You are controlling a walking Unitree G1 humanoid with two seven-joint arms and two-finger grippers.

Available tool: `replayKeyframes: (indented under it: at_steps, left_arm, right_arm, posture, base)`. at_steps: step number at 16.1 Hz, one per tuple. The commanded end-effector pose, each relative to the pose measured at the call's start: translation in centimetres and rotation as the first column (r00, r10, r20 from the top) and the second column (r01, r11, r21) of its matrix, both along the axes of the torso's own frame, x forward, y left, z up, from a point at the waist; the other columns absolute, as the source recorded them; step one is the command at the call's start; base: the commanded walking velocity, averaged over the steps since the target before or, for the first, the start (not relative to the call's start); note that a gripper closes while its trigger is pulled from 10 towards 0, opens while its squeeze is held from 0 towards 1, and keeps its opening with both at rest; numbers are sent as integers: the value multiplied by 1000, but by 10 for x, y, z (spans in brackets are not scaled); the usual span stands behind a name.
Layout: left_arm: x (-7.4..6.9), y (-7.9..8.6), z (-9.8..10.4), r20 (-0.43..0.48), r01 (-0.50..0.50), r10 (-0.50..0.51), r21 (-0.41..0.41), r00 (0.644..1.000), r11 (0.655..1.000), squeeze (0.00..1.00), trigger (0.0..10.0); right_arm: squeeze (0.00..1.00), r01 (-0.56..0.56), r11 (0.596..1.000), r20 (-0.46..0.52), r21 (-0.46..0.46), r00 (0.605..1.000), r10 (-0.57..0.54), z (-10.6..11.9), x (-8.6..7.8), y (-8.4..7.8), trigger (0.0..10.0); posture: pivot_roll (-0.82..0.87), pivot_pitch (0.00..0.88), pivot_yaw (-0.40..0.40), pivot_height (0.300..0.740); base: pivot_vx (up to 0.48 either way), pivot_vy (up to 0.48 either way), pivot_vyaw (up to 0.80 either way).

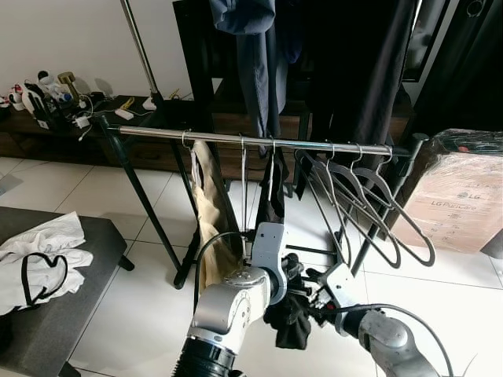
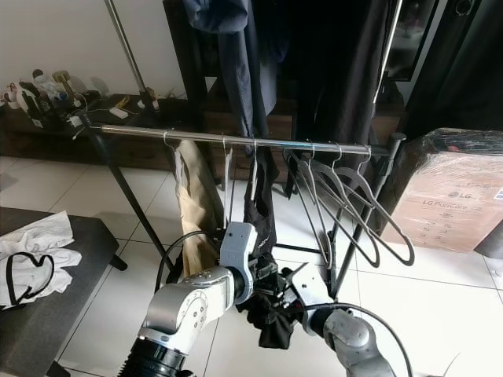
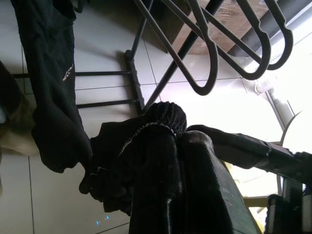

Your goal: Hang hanger

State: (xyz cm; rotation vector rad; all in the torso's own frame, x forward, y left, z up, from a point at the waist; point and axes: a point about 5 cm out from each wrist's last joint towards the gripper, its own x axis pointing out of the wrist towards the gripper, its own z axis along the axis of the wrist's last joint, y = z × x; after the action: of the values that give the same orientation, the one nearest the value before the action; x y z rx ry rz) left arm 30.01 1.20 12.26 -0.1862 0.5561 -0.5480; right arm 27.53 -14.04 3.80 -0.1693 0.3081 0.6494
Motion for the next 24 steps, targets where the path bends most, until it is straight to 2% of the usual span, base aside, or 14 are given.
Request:
replayKeyframes:
  at_steps: [1,2,3,4,11,16,17,18,24]
  left_arm:
    - [-3,-8,6,-2,26,-26,-33,1000,999,0,10000]
    - [-3,-8,6,-1,26,-26,-33,1000,999,0,10000]
    - [-3,-8,6,-1,27,-27,-33,1000,999,0,10000]
    - [-4,-8,6,-1,28,-28,-33,1000,999,0,10000]
    - [-5,-8,6,-1,34,-35,-31,999,999,0,10000]
    - [-6,-8,7,-4,33,-34,-30,999,999,0,10000]
    - [-6,-8,7,-4,32,-32,-29,999,999,0,10000]
    - [-6,-8,7,-4,31,-31,-30,1000,999,0,10000]
    - [-5,-8,7,-5,29,-29,-32,1000,999,0,10000]
  right_arm:
    - [1000,20,1000,12,-23,1000,-19,-3,2,-1,10000]
    - [902,49,997,17,-57,999,-48,-6,3,-4,10000]
    - [729,61,995,21,-82,998,-59,-9,4,-6,10000]
    - [0,64,995,23,-77,998,-62,-10,3,-6,10000]
    - [0,70,997,23,-36,997,-69,-13,9,-1,10000]
    - [0,75,996,20,-38,997,-74,-13,16,2,10000]
    - [0,79,996,18,-36,997,-79,-13,18,3,3765]
    - [0,85,996,14,-34,996,-84,-14,19,3,0]
    - [0,100,994,7,-50,995,-100,-16,20,-1,0]
  posture:
    - [-51,87,39,740]
    - [-49,86,39,740]
    - [-48,85,39,740]
    - [-48,83,40,740]
    - [-41,83,44,740]
    - [-33,93,47,740]
    - [-30,94,46,740]
    - [-29,97,46,740]
    - [-29,101,42,740]
  base:
    - [0,0,0]
    - [0,0,0]
    - [0,0,0]
    - [0,0,0]
    - [0,0,0]
    - [0,0,0]
    - [0,0,0]
    - [0,0,0]
    - [0,0,0]
